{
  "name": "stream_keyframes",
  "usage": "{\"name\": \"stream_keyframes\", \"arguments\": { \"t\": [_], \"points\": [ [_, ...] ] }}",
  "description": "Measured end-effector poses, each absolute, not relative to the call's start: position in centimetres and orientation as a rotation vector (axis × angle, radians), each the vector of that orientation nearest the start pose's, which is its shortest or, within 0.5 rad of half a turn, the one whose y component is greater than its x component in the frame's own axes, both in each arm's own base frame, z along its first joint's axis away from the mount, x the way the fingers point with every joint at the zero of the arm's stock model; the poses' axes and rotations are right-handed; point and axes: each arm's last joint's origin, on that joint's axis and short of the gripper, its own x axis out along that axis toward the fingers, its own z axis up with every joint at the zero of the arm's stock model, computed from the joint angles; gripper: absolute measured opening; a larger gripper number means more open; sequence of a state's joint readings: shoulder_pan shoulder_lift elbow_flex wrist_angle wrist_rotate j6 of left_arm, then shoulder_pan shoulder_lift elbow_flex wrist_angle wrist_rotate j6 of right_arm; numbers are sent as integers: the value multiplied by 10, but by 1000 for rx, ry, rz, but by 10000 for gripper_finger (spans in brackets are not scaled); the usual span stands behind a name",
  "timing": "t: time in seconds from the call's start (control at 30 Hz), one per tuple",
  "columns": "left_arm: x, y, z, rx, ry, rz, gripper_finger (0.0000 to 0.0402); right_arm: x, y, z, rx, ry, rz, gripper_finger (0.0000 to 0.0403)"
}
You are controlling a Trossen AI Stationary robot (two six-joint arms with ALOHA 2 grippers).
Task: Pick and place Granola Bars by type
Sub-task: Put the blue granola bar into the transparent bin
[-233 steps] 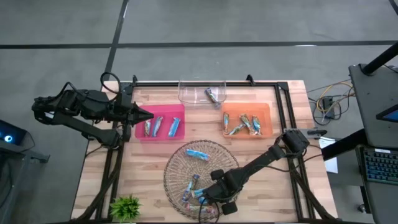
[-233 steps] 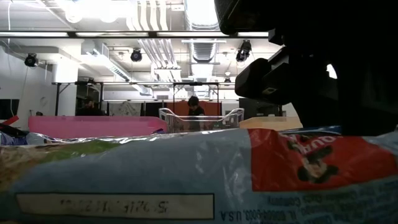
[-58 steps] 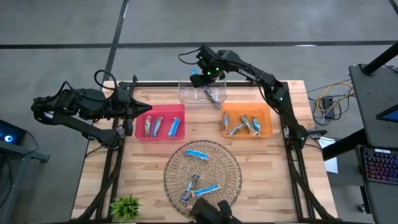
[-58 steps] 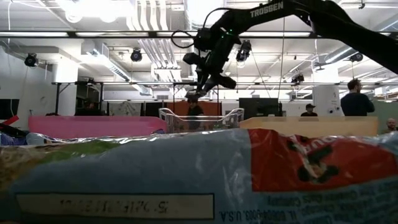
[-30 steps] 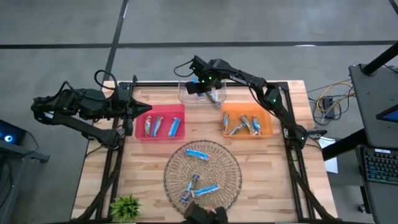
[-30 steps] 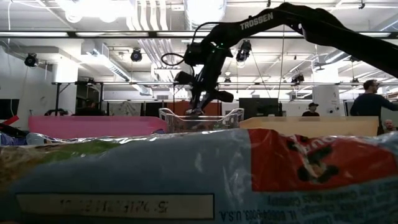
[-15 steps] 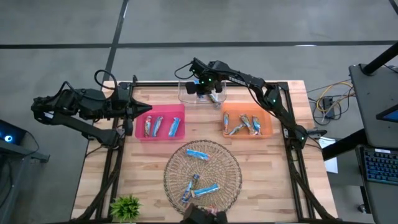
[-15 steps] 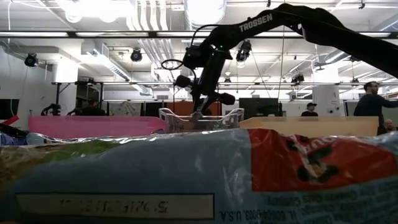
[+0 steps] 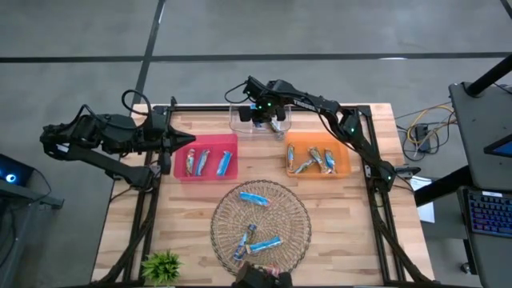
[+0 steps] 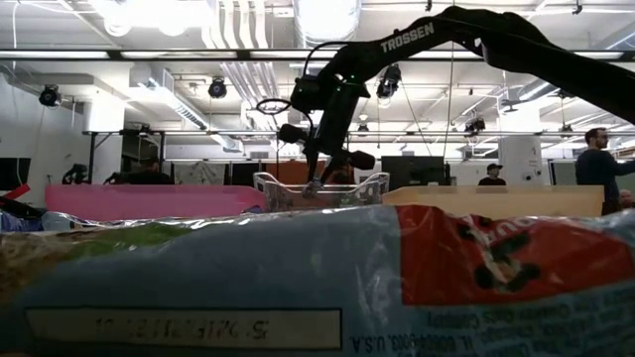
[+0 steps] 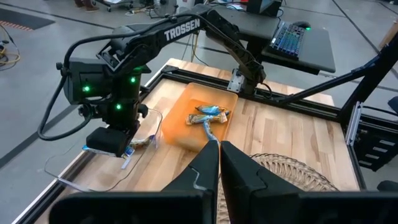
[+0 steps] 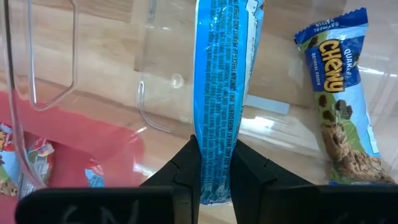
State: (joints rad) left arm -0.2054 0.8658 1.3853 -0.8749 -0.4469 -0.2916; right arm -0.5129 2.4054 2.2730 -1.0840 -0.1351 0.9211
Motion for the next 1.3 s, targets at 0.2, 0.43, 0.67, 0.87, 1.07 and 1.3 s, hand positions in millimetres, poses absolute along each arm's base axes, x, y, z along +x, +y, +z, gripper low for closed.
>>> {"name": "stream_keyframes", "arguments": {
  "t": [0.2, 0.43, 0.67, 0.87, 1.07, 1.3],
  "points": [
    [120, -12, 446, -178, 299, 286, 0, 438, -242, 218, 1184, 948, -866, 52],
    [120, -12, 446, -178, 300, 286, 0, 438, -242, 218, 1180, 947, -866, 52],
    [120, -12, 446, -191, 298, 288, 0, 440, -242, 218, 1171, 925, -851, 52],
    [120, -12, 446, -193, 298, 288, 0, 443, -241, 219, 1169, 909, -837, 61],
    [120, -12, 446, -196, 297, 289, 0, 442, -241, 218, 1193, 912, -854, 115],
    [120, -12, 446, -196, 297, 289, 0, 443, -239, 218, 1184, 917, -845, 161]
  ]
}}
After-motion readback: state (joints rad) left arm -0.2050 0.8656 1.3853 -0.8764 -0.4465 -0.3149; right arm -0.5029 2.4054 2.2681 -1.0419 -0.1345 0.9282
